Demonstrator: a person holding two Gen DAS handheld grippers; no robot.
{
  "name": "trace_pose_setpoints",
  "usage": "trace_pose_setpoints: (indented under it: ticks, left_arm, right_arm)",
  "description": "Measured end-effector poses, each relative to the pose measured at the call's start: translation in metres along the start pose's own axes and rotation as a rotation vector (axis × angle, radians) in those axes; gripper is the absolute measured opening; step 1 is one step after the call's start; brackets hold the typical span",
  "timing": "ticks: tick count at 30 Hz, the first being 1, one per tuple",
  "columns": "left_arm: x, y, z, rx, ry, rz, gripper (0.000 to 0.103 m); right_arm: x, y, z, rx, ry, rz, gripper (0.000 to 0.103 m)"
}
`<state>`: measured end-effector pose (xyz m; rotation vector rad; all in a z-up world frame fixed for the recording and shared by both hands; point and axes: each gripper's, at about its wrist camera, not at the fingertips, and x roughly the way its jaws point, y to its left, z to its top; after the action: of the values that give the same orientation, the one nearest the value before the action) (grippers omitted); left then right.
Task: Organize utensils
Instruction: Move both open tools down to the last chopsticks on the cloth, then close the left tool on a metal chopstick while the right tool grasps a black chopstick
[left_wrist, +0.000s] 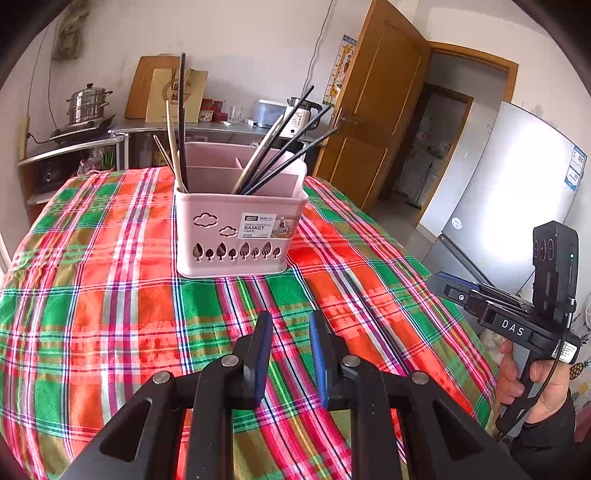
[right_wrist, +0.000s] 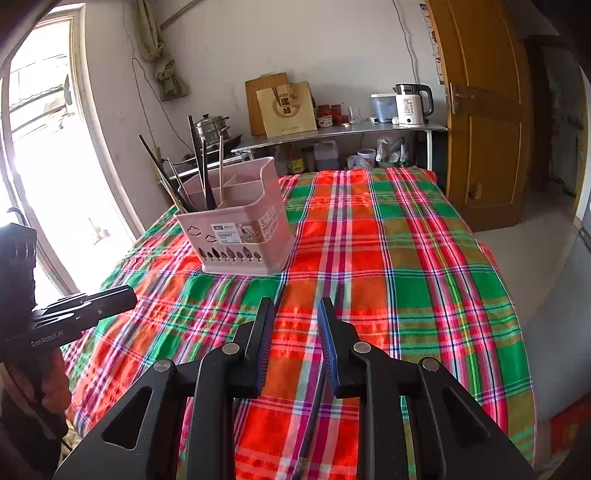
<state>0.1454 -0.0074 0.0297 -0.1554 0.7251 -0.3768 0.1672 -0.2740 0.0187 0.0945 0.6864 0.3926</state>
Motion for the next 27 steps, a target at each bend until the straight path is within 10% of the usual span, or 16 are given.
trace_pose_setpoints:
  ticks: [27]
  left_arm:
    - [0.144, -0.017, 0.011, -0.059, 0.255, -0.037, 0.020]
  right_arm:
    - [0.102, -0.030, -0.012, -0.022, 0.236, -0.050, 0.014]
